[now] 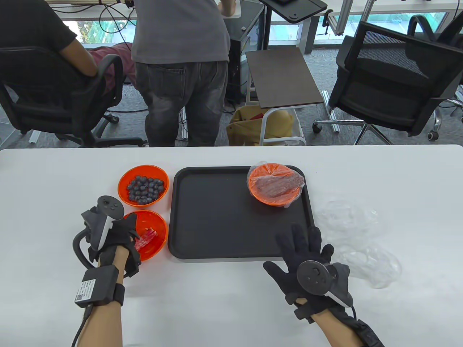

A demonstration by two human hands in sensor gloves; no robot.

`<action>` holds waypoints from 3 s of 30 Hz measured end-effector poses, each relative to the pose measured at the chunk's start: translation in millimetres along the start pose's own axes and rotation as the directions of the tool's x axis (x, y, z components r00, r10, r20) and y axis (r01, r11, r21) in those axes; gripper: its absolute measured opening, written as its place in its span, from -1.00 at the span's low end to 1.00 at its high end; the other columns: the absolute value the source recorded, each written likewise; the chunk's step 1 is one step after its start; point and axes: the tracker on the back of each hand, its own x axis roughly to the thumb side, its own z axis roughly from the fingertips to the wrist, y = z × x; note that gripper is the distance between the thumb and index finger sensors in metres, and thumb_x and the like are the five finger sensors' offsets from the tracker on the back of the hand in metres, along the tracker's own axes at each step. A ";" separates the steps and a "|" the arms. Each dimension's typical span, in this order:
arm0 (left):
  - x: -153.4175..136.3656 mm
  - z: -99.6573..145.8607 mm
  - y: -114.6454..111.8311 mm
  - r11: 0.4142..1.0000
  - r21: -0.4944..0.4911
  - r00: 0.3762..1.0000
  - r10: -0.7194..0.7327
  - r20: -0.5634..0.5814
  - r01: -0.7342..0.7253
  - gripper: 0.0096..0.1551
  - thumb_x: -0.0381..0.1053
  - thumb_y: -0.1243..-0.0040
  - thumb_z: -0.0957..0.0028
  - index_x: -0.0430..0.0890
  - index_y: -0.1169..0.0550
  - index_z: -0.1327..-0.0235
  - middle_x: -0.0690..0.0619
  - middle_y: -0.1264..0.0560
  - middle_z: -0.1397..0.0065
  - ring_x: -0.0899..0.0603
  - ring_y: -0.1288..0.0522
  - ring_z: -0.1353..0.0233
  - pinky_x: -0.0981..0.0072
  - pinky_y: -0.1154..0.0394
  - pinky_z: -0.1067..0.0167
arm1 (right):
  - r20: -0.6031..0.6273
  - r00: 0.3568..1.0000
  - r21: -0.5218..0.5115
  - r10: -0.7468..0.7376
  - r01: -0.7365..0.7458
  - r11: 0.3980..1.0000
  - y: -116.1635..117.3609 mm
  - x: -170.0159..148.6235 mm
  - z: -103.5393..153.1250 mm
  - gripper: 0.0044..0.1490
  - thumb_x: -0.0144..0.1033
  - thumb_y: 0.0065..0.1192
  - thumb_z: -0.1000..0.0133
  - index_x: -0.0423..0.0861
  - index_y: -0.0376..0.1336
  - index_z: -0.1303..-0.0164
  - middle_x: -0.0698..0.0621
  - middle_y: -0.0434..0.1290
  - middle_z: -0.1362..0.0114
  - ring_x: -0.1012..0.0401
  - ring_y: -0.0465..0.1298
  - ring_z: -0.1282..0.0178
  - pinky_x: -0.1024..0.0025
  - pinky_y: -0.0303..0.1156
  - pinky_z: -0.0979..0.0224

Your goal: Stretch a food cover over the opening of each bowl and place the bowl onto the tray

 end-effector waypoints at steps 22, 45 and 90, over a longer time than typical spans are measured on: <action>-24.8 -22.8 -16.0 0.956 -0.079 0.959 0.279 -0.050 -0.283 -0.47 -0.05 -0.48 0.02 -0.06 -0.68 -0.26 -0.09 -0.72 -0.16 -0.30 -0.76 0.03 0.14 -0.84 0.28 | -0.011 1.000 0.058 0.006 -0.005 0.998 1.9 0.3 -0.4 0.19 0.59 -0.01 -0.06 0.04 0.05 -0.78 -0.28 -0.14 -0.78 -0.53 -0.21 -0.61 -0.74 -0.11 -0.17; 94.1 143.0 -47.1 0.891 -0.440 0.857 0.310 0.411 -0.111 -0.48 -0.04 -0.47 -0.02 -0.07 -0.69 -0.27 -0.11 -0.71 -0.15 -0.28 -0.76 0.06 0.19 -0.85 0.33 | -0.023 1.000 0.092 0.015 -0.013 0.996 0.2 -7.2 -0.6 0.16 0.57 -0.05 -0.08 0.04 0.05 -0.79 -0.28 -0.15 -0.78 -0.53 -0.23 -0.62 -0.74 -0.14 -0.18; 88.7 183.4 -54.9 0.991 0.008 0.796 -0.112 0.594 0.133 0.10 0.79 0.12 0.14 0.48 0.11 -0.66 0.20 0.34 -0.84 -0.25 0.41 -0.80 -0.49 0.32 -0.51 | -0.026 1.000 0.109 0.003 0.000 0.994 -1.9 -11.2 0.4 0.24 0.60 0.08 -0.05 0.11 -0.12 -0.81 -0.26 -0.14 -0.80 -0.53 -0.15 -0.64 -0.71 -0.07 -0.26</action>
